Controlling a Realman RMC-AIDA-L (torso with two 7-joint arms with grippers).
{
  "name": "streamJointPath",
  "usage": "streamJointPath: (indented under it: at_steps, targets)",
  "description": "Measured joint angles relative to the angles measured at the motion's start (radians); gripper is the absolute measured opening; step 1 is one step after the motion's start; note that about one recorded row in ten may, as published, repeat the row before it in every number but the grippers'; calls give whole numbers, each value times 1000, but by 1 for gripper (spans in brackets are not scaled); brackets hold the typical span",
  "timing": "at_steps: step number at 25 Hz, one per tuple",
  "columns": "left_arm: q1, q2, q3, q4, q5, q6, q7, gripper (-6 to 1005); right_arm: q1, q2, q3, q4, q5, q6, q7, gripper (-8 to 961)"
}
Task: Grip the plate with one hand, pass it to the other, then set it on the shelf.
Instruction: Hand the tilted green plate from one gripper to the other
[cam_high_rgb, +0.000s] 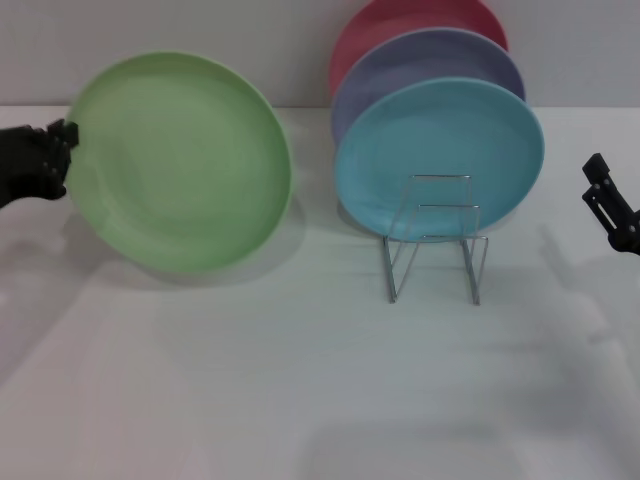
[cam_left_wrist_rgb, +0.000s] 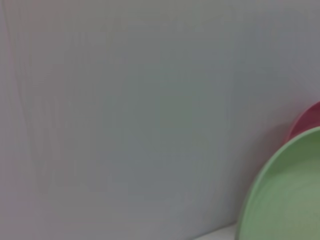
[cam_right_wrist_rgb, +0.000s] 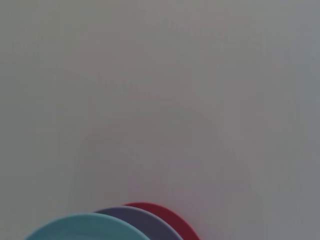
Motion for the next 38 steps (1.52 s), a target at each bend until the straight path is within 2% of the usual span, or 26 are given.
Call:
streamJointPath:
  at_steps: [3, 5, 12, 13, 15, 21, 32, 34, 35, 36, 38]
  targets:
    - [15, 0, 23, -42, 26, 27, 0, 29, 2, 1, -3, -2, -3, 0, 0, 780]
    - [31, -1, 68, -70, 55, 84, 6, 29, 5, 4, -10, -13, -16, 4, 0, 780]
    - [40, -2, 149, -65, 53, 201, 41, 30, 14, 6, -11, -49, -50, 13, 0, 780]
    - [53, -3, 226, -69, 52, 305, 82, 30, 16, 6, -11, -54, -53, 15, 0, 780]
    - [74, -3, 307, -93, 50, 425, 122, 30, 16, 6, -11, -60, -70, 22, 0, 780]
    - [90, -3, 348, -122, 42, 519, 136, 30, 18, 6, -11, -63, -76, 19, 0, 779]
    - [91, 0, 504, -148, 88, 783, 167, 30, 19, 3, -2, -60, -74, 14, 0, 779]
    - [86, 0, 547, -148, 121, 852, 165, 30, 20, 3, -2, -59, -72, 13, 0, 779]
    - [77, 0, 590, -141, 158, 927, 159, 30, 21, 3, -2, -57, -70, 11, 0, 780]
    - [77, 0, 590, -141, 158, 927, 159, 30, 21, 3, -2, -57, -70, 11, 0, 780]
    - [66, 0, 632, -126, 193, 1018, 145, 30, 24, 3, -2, -57, -69, 6, 0, 780]
